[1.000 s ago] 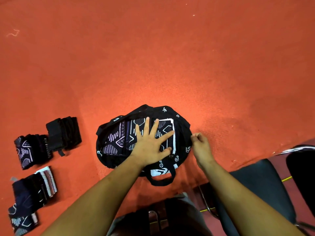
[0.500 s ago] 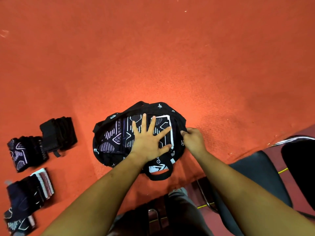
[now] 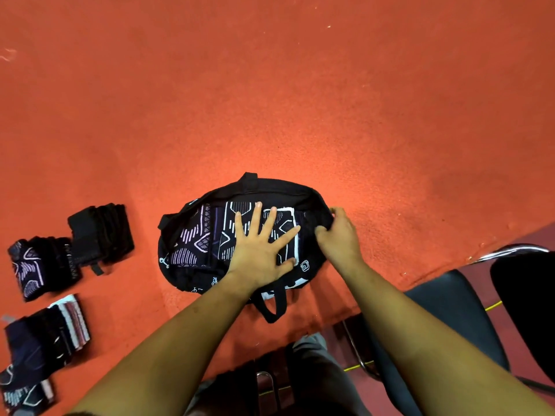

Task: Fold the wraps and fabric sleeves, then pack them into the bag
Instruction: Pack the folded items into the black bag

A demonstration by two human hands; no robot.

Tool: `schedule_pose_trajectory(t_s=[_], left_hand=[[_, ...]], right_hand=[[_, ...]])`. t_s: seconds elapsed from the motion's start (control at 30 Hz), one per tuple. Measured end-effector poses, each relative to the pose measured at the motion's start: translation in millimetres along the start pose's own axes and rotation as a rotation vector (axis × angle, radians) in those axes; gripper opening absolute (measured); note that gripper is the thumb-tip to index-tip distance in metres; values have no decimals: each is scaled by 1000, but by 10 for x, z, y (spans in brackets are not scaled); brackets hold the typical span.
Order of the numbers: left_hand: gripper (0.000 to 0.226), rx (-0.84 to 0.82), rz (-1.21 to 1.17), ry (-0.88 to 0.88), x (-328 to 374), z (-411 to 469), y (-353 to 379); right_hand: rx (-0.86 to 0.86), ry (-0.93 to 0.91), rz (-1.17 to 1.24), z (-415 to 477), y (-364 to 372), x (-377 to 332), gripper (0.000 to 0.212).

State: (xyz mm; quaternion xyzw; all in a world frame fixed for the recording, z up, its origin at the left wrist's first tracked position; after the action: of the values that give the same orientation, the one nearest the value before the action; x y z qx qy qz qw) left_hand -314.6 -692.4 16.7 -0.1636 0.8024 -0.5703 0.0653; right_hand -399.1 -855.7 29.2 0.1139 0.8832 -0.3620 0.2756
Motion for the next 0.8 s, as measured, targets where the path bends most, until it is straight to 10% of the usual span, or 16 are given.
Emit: schedule_pose_trajectory(t_s=[0.17, 0.37, 0.53, 0.7, 0.8], left_hand=[[74, 40, -24, -14, 2, 14, -1], [70, 3, -68, -52, -2, 40, -24], [63, -65, -88, -66, 97, 128, -98], [55, 204, -288, -22, 4, -46, -244], [38, 468, -371, 19, -87, -282, -522]], right_hand=[[24, -26, -290, 141, 71, -166, 26], [301, -111, 229, -173, -416, -53, 23], [289, -67, -22, -181, -434, -69, 28], [316, -603, -69, -658, -287, -495, 21], [100, -438, -34, -712, 73, -473, 19]])
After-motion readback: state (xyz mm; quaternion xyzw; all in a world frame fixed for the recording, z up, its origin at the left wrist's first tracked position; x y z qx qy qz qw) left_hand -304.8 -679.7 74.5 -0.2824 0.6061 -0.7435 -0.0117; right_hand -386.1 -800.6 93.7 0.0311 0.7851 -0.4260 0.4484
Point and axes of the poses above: each hand's wrist, its own z-axis towards the middle knuckle, its own y-axis out of the palm, x = y × z, the point moved 3 cm from there along z, towards the middle knuckle, and after that the axes turned 13 degrees about y, right-handed, at the moved point
